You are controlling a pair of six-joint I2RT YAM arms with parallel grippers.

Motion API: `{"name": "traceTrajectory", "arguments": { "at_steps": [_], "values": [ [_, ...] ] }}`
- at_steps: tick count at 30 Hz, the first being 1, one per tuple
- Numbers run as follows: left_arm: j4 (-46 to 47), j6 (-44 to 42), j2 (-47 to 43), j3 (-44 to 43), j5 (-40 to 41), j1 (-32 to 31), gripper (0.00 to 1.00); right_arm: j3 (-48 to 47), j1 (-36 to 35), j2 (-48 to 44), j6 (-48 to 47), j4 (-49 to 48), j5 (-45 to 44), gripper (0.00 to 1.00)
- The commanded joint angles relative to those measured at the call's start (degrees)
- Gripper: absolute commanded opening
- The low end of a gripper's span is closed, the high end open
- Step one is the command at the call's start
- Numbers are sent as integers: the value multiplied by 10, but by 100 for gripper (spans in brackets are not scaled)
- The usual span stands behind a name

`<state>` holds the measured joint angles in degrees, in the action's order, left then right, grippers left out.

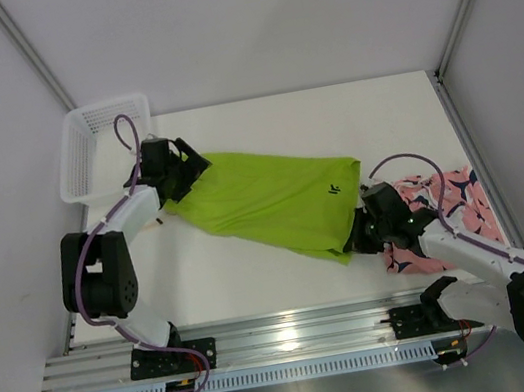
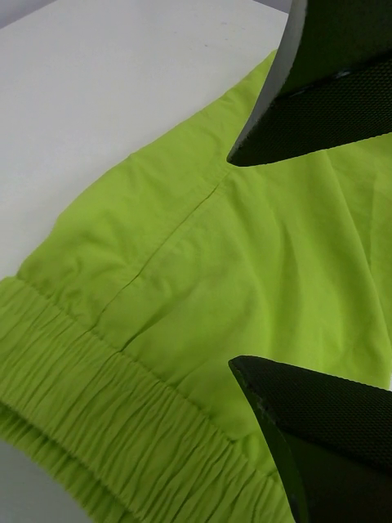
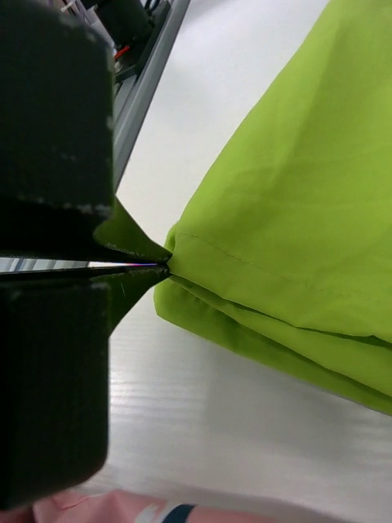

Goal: Fold and stack the shorts
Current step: Fold the shorts

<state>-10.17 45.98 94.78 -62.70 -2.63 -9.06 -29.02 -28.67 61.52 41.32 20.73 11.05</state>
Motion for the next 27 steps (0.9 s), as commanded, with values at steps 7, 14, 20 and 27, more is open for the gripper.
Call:
{"name": "traceTrajectory", "arguments": {
  "at_steps": [7, 14, 20, 27],
  "values": [
    [-2, -14, 31, -56, 15, -4, 98, 19, -12, 10, -8, 84, -23, 0],
    [-55, -46, 6, -79, 47, -3, 99, -73, -17, 28, -38, 159, -118, 56],
    [-118, -52, -39, -78, 72, 11, 99, -182, -41, 52, -83, 171, -143, 69],
    [-101, -2, -100, 8, 31, 54, 99, -276, -93, 158, -112, 121, -128, 68]
  ]
}}
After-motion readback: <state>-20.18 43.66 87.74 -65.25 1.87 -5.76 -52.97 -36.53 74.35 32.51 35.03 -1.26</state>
